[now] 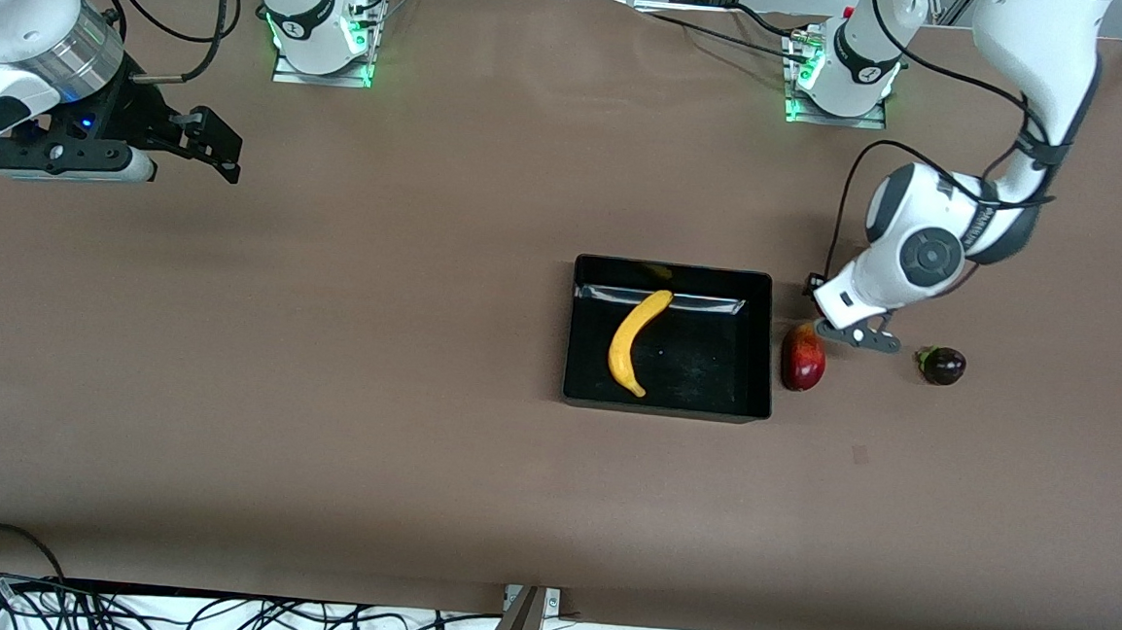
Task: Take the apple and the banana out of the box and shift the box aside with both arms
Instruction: 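Lift the small apple out of the tray toward the mango, then lower the apple onto the table and open the left gripper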
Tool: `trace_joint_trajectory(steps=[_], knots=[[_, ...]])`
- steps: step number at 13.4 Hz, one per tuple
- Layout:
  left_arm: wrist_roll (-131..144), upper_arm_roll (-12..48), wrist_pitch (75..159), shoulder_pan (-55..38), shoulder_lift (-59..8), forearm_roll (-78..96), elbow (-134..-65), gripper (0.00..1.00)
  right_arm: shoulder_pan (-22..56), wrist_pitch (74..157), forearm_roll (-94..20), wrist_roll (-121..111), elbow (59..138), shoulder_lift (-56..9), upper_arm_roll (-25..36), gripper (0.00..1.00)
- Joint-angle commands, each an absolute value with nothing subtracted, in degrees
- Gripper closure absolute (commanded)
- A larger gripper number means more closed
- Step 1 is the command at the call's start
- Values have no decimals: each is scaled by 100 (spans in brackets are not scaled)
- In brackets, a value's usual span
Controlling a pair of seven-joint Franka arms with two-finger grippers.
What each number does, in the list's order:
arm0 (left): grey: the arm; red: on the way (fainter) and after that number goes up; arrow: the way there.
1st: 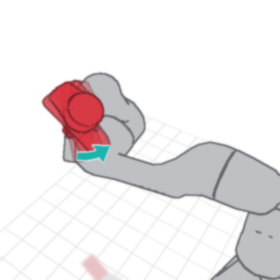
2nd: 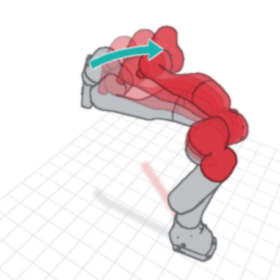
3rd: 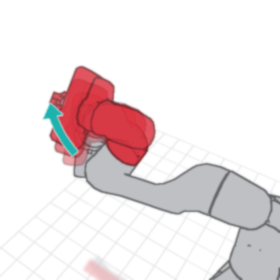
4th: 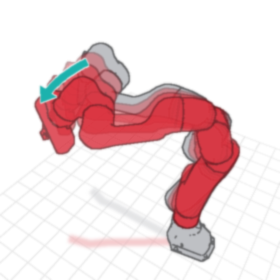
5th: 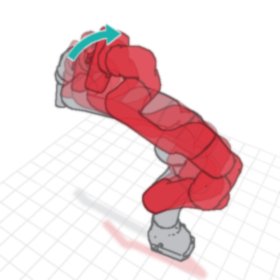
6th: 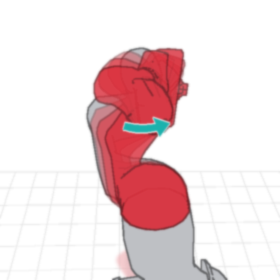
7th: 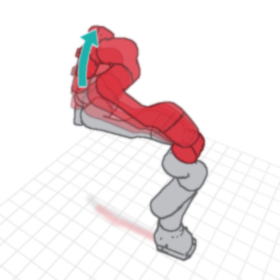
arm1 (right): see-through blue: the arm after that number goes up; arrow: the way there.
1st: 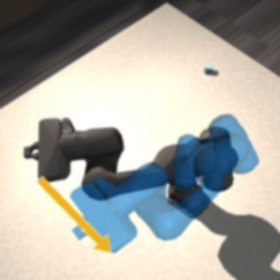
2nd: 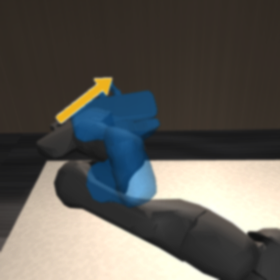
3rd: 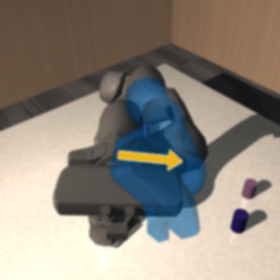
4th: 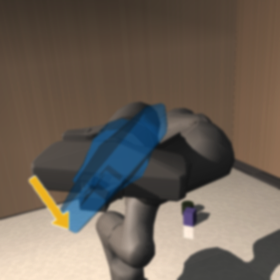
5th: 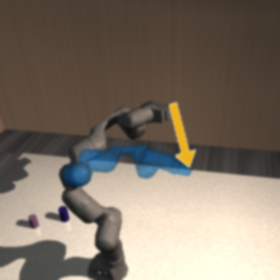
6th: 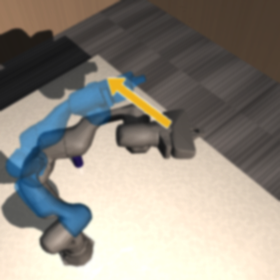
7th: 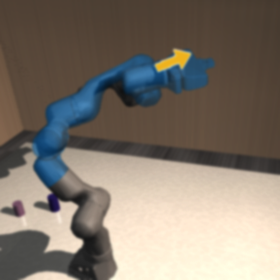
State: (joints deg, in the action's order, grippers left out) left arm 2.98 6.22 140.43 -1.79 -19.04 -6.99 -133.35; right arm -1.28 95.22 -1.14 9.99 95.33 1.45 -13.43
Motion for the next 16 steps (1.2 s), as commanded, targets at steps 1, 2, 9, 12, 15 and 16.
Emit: trace_joint_trajectory(steps=[1, 2, 9, 12, 15, 16], knots=[[229, 721, 14238, -70, -1810, -817, -13500, 22, -97, 9475, -53, 1063, 9466, 167, -1345, 0], [229, 721, 14238, -70, -1776, -817, -13491, 0, -97, 9475, -53, 1063, 9466, 167, -1345, 0], [351, 1133, 12326, -272, -1492, -730, -11397, 0, -97, 9475, -62, 1063, 9466, 167, -1345, 0], [465, 1248, 11857, -657, -2256, -127, -10006, 0, -97, 9483, -62, 1063, 9466, 167, -1353, 0], [1192, 1257, 11918, -1289, -3047, 798, -9346, 0, -79, 9492, -62, 1063, 9466, 167, -1345, 0], [1509, 1222, 11970, -1623, -3328, 782, -9099, 0, -70, 9492, -62, 1063, 9466, 167, -1345, 0]])
